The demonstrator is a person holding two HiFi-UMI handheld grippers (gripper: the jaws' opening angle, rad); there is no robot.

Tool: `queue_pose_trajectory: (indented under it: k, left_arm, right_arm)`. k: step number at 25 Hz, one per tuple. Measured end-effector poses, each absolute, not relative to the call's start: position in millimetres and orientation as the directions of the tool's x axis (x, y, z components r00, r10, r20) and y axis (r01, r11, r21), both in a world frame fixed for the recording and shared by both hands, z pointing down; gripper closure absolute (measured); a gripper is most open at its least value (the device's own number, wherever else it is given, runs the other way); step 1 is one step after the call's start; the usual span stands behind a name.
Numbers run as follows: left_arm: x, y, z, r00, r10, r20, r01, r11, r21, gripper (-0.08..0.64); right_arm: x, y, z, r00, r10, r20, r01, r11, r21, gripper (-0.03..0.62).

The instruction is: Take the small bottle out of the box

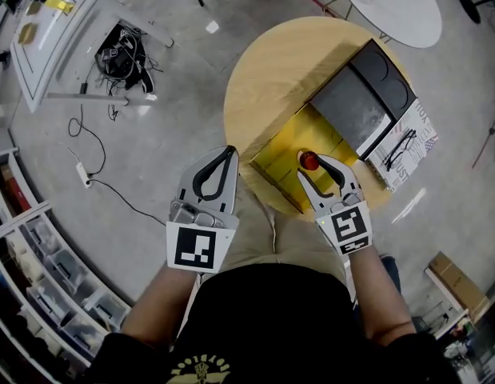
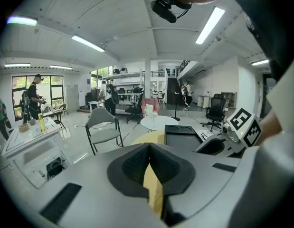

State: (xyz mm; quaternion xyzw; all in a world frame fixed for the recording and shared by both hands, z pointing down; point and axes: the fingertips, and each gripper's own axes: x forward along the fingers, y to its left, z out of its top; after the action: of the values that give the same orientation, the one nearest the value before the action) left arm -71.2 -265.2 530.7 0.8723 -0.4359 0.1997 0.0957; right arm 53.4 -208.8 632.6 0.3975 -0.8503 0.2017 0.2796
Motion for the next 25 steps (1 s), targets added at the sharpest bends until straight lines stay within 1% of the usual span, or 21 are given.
queue_pose_trajectory:
  k: [7,10,12,14,18,25]
  left_arm:
    - [-77,-267,528,0.538,-0.725,0.430,-0.801,-0.599,-0.009,0.546]
    - [-80,-266,530,0.536,-0.723,0.437,-0.803,-0.596,-0.001,0.546]
    - [-80,-267,531,0.538,-0.723,0.433,-0.802,-0.597,-0.001,0.546]
    - [-78,-267,530,0.541,-0.724,0.428,-0.800,-0.600,-0.004,0.546]
    - [-76,-267,521,0.545,-0.729,0.414,-0.798,-0.603,-0.010,0.546]
    - [-77,-268,497,0.538,-0.752,0.380,-0.805,-0.592,-0.030,0.546]
  right_arm:
    - [61,-220,634,-0.469,-0.610,0.639,-0.817,0.574,-0.052,0.399]
    - [64,-220,643,-0.454,-0.590,0.668,-0.818,0.574,-0.049,0.393]
    - [64,-217,653,-0.446,-0.567,0.692,-0.815,0.577,-0.052,0.401]
    - [64,-214,659,-0.436,-0.559,0.706,-0.817,0.574,-0.050,0.434]
    - [63,-211,655,-0.434,-0.548,0.715,-0.817,0.574,-0.055,0.440]
    - [61,-208,630,-0.468,-0.548,0.693,-0.807,0.585,-0.082,0.442]
